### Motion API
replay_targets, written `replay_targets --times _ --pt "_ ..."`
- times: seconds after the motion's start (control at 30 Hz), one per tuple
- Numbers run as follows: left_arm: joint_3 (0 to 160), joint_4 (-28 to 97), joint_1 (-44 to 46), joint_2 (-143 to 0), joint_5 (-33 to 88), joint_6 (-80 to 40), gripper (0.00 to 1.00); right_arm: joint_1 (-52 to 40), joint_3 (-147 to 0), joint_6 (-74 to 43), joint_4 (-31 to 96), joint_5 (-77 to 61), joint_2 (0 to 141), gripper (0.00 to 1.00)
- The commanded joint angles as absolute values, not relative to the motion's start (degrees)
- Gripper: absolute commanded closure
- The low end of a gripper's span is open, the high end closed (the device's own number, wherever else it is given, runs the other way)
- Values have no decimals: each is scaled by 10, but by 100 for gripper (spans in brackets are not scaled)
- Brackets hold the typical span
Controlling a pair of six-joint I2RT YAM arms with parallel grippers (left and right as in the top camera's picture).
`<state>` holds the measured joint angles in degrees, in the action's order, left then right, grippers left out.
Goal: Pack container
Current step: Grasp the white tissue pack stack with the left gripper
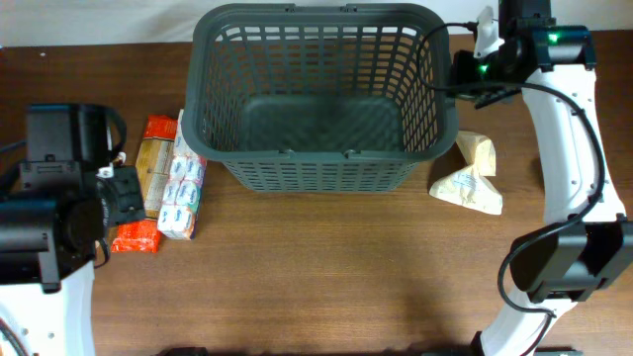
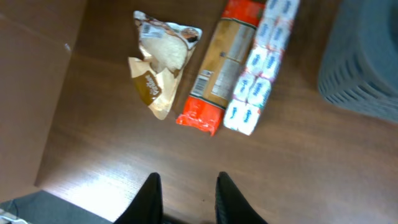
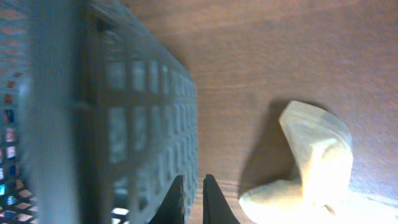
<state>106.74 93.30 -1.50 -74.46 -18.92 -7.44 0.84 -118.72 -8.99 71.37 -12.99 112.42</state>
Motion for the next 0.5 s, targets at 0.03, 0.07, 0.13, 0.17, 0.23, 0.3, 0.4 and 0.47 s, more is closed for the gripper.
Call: replay_targets --times 0.03,0.07,0.13,0.17,0.23,0.3,0.4,0.47 --pt "1067 857 -53 -747 -198 -81 74 73 -1191 -91 742 -107 1051 96" --pt "1065 834 -58 -752 -199 -78 73 93 -1191 -95 748 -106 1035 96" --pt "1061 801 -67 -775 -197 -45 73 149 -1191 -102 757 -98 1001 96" --pt "1061 801 -70 -785 -197 -40 73 177 -1191 -106 757 -98 990 96" --pt "1061 818 -76 -825 -168 -27 73 244 -1191 -117 760 -98 973 91" --pt "1061 844 -84 -881 -108 -1 73 303 -1191 -117 766 -98 971 50" --pt "1061 878 -90 -955 -93 16 73 375 -1190 -117 780 -98 978 1" --pt "1061 881 -91 -991 -70 50 66 398 -1190 -117 780 -98 982 1"
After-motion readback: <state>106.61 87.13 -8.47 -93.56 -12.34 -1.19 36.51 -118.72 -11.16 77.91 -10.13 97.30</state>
